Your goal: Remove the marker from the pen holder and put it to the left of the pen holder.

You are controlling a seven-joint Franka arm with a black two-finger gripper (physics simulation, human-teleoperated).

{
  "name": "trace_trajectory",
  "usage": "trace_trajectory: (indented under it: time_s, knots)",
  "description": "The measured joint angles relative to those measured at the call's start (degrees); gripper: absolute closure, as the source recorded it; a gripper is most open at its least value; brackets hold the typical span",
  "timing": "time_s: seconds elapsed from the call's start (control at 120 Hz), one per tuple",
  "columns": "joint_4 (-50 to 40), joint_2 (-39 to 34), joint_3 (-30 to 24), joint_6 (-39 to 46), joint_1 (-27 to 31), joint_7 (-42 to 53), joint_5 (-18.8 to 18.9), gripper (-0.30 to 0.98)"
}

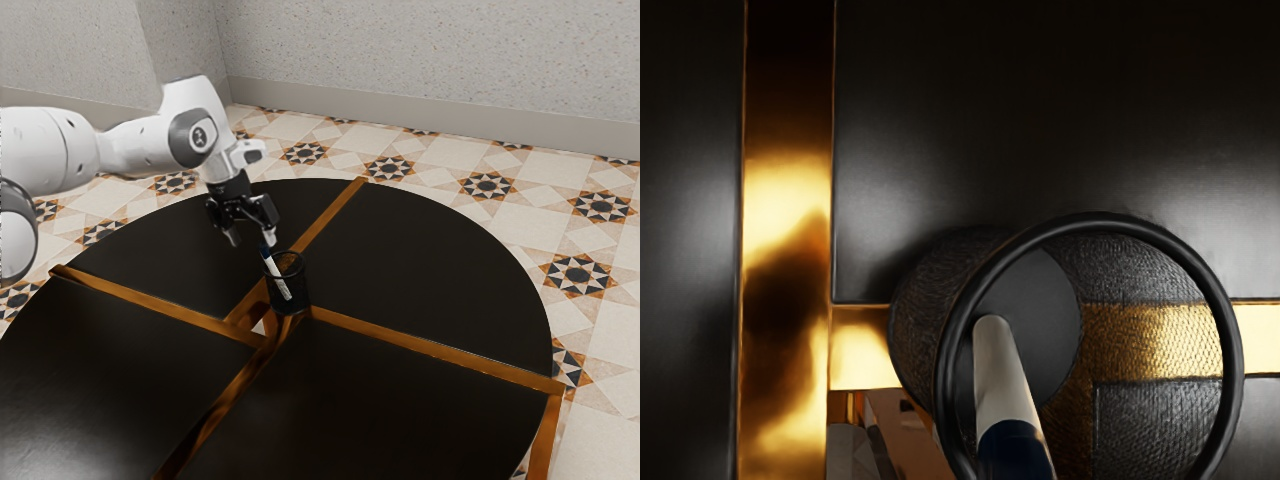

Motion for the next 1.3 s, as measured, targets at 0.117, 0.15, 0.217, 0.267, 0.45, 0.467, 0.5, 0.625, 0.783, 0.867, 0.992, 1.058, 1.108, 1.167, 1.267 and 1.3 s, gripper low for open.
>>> trace_trajectory:
  time_s: [0.117,0.15,0.217,0.267,0.45,0.467,0.5,0.625,0.783,0.867,0.992,1.058,1.108,1.167,1.267,1.3]
  knots:
    - [0.06,1.15,-0.06,2.27,-0.12,0.6,-0.12,0.01]
    - [0.07,1.61,-0.06,2.71,-0.12,0.77,-0.15,0.01]
    - [0.23,2.49,-0.11,3.32,-0.29,1.08,-0.2,0.01]
    - [0.44,2.89,-0.13,3.6,-0.46,1.29,-0.22,0.01]
    - [0.14,2.73,-0.27,4.0,-1.11,1.91,-0.25,0.02]
    - [0.05,2.71,-0.3,4.03,-1.1,1.96,-0.25,0.02]
    - [-0.28,2.63,-0.35,4.08,-1.1,2.06,-0.25,0.02]
    - [-0.6,2.43,-0.4,4.13,-1.21,2.37,-0.26,0.11]
    - [-0.54,1.81,-0.4,3.99,-1.52,2.64,-0.28,0.36]
    - [-0.67,1.75,-0.4,3.89,-1.59,2.76,-0.28,0.45]
    - [-0.79,1.67,-0.4,3.8,-1.46,2.92,-0.28,0.6]
    - [-0.76,1.61,-0.41,3.76,-1.45,3.0,-0.28,0.66]
    - [-0.75,1.43,-0.41,3.74,-1.44,3.03,-0.22,0.69]
    - [-0.73,1.32,-0.41,3.74,-1.5,3.0,-0.06,0.71]
    - [-0.56,0.36,-0.41,3.47,-1.6,2.84,0.4,0.74]
    - [-0.51,-0.41,-0.4,3.23,-1.61,2.77,0.6,0.75]
